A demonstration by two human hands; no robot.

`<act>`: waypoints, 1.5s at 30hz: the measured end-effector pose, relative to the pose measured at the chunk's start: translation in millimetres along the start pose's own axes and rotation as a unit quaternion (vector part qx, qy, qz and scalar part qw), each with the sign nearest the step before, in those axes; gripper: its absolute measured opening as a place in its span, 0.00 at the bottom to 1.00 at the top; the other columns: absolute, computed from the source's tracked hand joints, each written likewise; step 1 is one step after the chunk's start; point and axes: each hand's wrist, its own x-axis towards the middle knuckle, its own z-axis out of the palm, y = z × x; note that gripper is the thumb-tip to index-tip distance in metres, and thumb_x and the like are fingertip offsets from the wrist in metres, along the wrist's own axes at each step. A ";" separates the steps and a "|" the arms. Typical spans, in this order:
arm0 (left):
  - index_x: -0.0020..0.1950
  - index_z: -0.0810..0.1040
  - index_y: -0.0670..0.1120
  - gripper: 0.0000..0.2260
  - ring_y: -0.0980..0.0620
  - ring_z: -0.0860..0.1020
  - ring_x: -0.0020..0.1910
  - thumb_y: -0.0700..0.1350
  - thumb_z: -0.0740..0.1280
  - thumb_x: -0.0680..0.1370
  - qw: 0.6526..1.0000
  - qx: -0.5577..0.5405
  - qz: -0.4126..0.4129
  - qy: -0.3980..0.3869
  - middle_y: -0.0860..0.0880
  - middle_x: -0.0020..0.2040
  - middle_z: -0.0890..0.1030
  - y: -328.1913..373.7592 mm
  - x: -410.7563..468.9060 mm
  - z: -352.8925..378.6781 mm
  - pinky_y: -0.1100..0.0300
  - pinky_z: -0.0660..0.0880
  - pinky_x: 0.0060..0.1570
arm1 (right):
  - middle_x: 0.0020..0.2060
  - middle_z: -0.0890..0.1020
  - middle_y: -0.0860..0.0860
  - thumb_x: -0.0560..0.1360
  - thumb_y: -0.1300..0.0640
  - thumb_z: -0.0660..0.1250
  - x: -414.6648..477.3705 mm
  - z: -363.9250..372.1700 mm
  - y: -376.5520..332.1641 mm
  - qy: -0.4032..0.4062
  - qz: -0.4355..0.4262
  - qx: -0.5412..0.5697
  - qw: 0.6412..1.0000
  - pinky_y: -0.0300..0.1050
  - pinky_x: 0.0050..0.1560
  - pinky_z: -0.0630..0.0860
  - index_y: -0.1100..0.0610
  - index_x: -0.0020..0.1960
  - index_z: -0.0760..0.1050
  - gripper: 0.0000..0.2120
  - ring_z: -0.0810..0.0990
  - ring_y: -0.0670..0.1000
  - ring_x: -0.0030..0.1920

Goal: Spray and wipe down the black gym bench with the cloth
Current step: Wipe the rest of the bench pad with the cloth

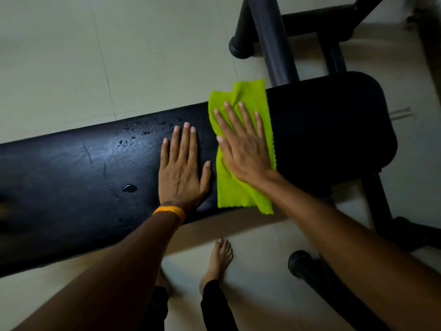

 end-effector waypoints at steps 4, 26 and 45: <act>0.83 0.51 0.40 0.34 0.45 0.47 0.83 0.55 0.53 0.81 1.000 0.012 -0.005 -0.014 0.42 0.84 0.50 2.4 0.1 -1.3 0.44 0.47 0.81 | 0.82 0.56 0.51 0.84 0.42 0.49 -15.5 -9.5 88.5 -0.001 -0.002 -0.016 1.000 0.61 0.80 0.52 0.45 0.82 0.55 0.27 0.52 0.57 0.82; 0.83 0.51 0.40 0.34 0.44 0.46 0.83 0.55 0.53 0.81 1.000 0.012 -0.016 -0.024 0.42 0.84 0.50 4.7 0.0 -3.7 0.45 0.46 0.81 | 0.82 0.53 0.51 0.79 0.31 0.42 -31.7 -7.0 39.3 0.057 0.316 0.109 0.941 0.63 0.80 0.42 0.47 0.81 0.57 0.35 0.47 0.58 0.82; 0.83 0.51 0.40 0.34 0.44 0.47 0.83 0.55 0.53 0.81 1.000 0.009 -0.010 -0.015 0.42 0.84 0.50 4.1 -0.2 -2.6 0.45 0.45 0.81 | 0.81 0.61 0.49 0.83 0.40 0.51 6.5 -5.0 75.8 0.038 0.027 0.013 0.999 0.63 0.79 0.52 0.43 0.80 0.61 0.25 0.55 0.56 0.81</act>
